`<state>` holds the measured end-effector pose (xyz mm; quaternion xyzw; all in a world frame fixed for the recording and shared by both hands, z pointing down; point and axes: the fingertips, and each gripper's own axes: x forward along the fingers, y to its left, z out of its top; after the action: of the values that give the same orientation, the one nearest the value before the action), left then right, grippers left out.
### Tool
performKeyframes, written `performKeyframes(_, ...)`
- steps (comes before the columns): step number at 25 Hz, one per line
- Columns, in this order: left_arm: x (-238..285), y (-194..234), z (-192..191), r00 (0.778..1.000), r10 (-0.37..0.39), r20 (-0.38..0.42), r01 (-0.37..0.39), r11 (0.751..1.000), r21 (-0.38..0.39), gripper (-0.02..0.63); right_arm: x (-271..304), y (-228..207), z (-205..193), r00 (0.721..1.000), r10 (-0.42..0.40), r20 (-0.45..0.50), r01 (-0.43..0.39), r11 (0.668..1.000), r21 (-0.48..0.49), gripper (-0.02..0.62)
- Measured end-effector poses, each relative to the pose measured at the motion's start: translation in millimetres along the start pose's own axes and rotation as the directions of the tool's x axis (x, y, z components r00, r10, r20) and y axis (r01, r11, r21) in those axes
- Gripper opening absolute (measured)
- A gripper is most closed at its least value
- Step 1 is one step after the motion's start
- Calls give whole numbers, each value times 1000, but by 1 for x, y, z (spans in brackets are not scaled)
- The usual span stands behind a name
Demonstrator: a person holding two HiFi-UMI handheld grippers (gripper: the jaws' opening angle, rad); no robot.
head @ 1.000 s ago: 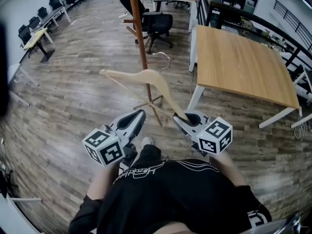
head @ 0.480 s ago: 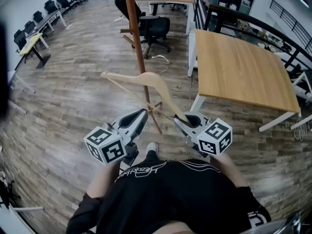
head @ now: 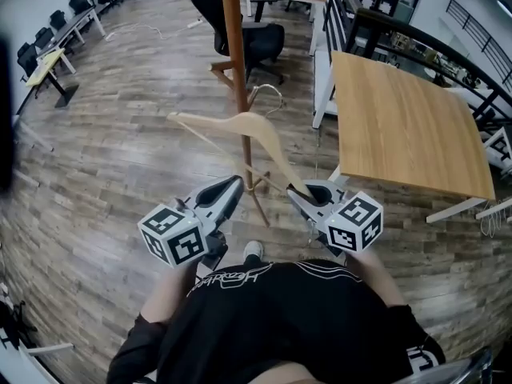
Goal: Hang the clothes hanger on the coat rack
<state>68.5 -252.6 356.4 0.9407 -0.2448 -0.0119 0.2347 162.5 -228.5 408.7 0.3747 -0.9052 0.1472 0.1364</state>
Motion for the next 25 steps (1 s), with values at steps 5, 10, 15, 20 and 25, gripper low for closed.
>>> performKeyframes(5,14,39,21,1000,-4,-4,4,1000,-13,8,32,-23,19,1000,-8,-14,8,1000,1,61)
performKeyframes(10,26,76,37,1000,-11,-3,11,1000,-22,8,63,-46,34,1000,-18,-20,18,1000,7,61)
performKeyframes(15,37,111,45,1000,-23,-14,22,999,-38,8,94,-63,38,999,-30,-41,31,999,17,61)
performKeyframes(20,50,137,47,999,-34,-28,32,998,-54,8,116,-81,33,997,-43,-69,45,999,27,61)
performKeyframes(25,61,153,45,998,-44,-48,40,997,-67,8,130,-95,27,995,-47,-83,51,998,43,61)
